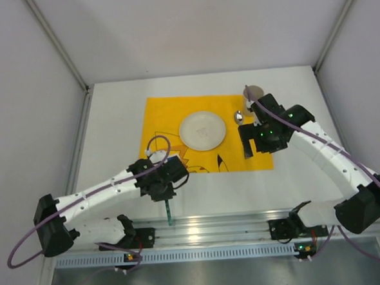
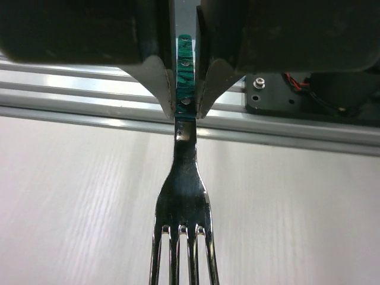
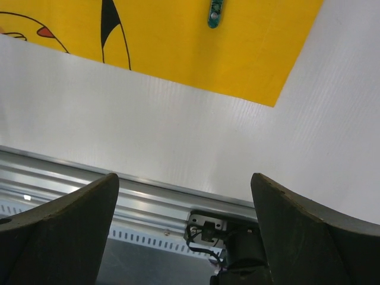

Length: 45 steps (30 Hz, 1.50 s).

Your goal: Set the dinner table for one person

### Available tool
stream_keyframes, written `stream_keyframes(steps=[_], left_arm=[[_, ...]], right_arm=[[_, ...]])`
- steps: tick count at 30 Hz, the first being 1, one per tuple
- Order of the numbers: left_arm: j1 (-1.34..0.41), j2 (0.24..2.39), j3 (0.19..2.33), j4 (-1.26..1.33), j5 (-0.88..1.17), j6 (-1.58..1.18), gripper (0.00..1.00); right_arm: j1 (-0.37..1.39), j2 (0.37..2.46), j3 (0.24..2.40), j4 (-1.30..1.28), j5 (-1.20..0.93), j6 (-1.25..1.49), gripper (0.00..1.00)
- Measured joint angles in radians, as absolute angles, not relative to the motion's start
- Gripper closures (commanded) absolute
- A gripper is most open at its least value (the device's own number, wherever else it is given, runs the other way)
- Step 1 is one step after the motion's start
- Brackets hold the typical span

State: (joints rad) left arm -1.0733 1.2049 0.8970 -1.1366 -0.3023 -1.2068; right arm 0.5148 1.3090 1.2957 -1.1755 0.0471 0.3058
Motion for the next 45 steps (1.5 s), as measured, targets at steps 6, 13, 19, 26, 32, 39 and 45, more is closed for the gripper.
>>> stream_keyframes(steps=[6, 13, 19, 26, 32, 39, 45], left_arm=[[-0.771, 1.185, 1.101, -1.143, -0.362, -0.913, 1.0], [-0.526, 1.488, 1.345, -1.024, -0.364, -0.563, 1.0], [-0.455, 1.756, 1.455, -0.856, -0.314, -0.42, 1.0], [-0.386, 1.949, 1.56, -0.757, -0.259, -0.329, 1.0], [-0.338, 2.066, 1.697, -0.732, -0.245, -0.287, 0.67], [-0.331, 2.087, 1.72, -0.733, -0.214, -0.269, 0.03], [-0.332, 2.061, 1.72, -0.752, -0.222, -0.269, 0.02]], right_arm=[[0.515, 1.196, 1.263, -1.157, -0.004, 0.307, 0.04], [0.515, 1.081, 1.224, -1.145, -0.024, 0.316, 0.04], [0.514, 1.08, 1.197, -1.153, -0.009, 0.357, 0.03], [0.515, 1.052, 1.197, -1.154, 0.032, 0.396, 0.01], [0.515, 1.045, 1.2, -1.15, 0.041, 0.405, 0.01], [0.515, 1.048, 1.249, -1.134, 0.039, 0.403, 0.0], [0.514, 1.041, 1.331, -1.097, 0.02, 0.379, 0.0]])
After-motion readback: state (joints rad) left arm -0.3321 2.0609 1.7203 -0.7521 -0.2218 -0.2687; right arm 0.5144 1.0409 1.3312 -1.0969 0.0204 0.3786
